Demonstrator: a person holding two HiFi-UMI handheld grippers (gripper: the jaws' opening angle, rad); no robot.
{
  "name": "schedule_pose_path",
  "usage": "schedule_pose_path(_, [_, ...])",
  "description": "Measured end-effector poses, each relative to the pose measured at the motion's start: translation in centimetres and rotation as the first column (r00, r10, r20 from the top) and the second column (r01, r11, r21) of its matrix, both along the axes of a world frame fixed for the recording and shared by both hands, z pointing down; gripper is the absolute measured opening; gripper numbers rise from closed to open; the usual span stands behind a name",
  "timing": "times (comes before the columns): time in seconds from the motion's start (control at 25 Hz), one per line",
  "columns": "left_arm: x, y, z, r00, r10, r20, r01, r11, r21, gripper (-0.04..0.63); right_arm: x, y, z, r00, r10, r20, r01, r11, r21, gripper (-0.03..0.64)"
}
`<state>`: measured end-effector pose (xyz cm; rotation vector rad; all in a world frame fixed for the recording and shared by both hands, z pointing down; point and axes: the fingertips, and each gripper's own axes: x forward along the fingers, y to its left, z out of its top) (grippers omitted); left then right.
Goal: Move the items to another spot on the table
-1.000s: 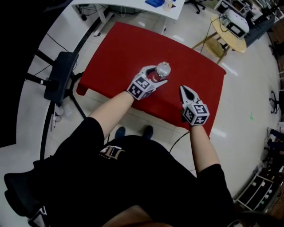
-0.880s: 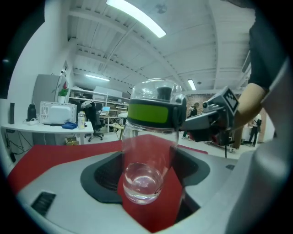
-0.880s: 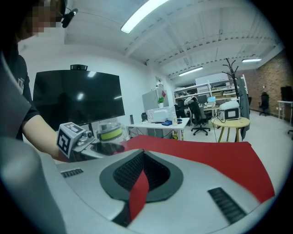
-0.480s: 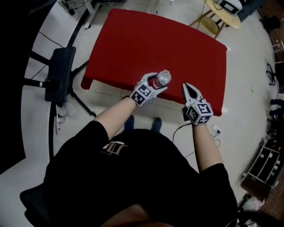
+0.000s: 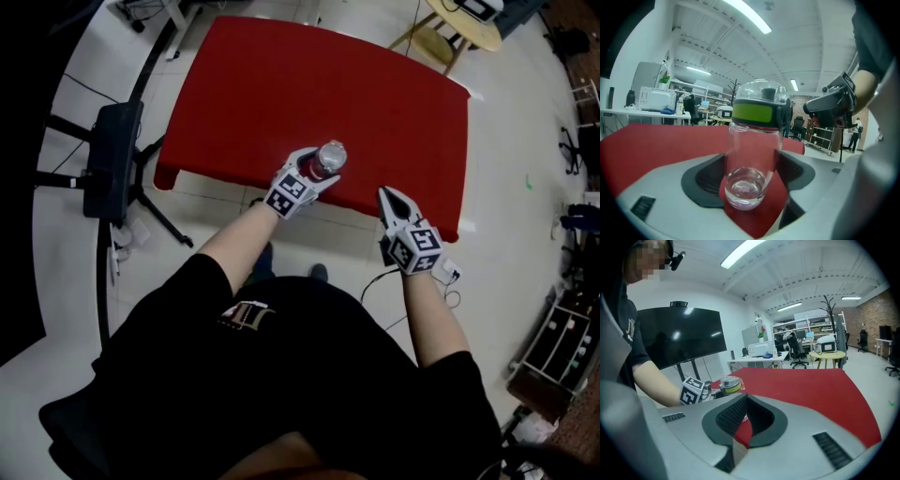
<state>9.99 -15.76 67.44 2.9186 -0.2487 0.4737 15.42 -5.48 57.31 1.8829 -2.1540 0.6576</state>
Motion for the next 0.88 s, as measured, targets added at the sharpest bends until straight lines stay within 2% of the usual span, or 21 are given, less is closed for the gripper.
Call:
schedule_pose_path(0.12, [0.1,0.4,0.8,1.0,-0.018,0.025,0.019,1.0,-0.025,0.337,0.9,0.4,0.0,1.0,0.008,0.015,-0.008,1.0,0.004,0.009])
schedule_pose_path(0.24, [-0.8,0.6,4.1,0.99,-0.04,0.137,0.045,0.998,-0.033,0.337,1.1,0.0,-0.3,1.0,0.003,0.019,-0.003,1.0,0.022,0.009])
schedule_pose_path(0.4, [-3.3,1.4,3.7,0.988,-0.074,0.134,0.086,0.993,-0.083,0.371,1.6,0.1,-0.8,1.0,-0.021,0.016,0.02,0.999,0.043,0.009])
schedule_pose_path(0.56, [-7.7,3.7,-0.1,0.985,-0.138,0.105,0.152,0.978,-0.145,0.369,2.8,2.0,-3.0,0.998,-0.054,0.023,0.052,0.995,0.081,0.009])
schedule_pose_path(0.64, [-9.6,5.6,-3.6,0.985,-0.167,0.05,0.173,0.97,-0.172,0.292,3.0,3.4,-4.8,0.996,-0.086,0.031,0.082,0.991,0.106,0.009])
schedule_pose_path(0.8, [-11.9,10.8,-13.1,0.972,-0.217,-0.089,0.199,0.964,-0.177,0.05,2.0,6.9,-9.8,0.985,-0.167,0.045,0.157,0.973,0.172,0.009])
schedule_pose_path(0.84, [-12.2,12.4,-15.2,0.969,-0.219,-0.114,0.198,0.965,-0.172,0.006,1.6,8.1,-10.9,0.981,-0.185,0.051,0.173,0.968,0.182,0.009])
schedule_pose_path(0.88, [-12.4,13.9,-16.9,0.967,-0.217,-0.135,0.193,0.966,-0.17,0.002,1.1,9.4,-11.8,0.978,-0.201,0.056,0.187,0.964,0.188,0.009])
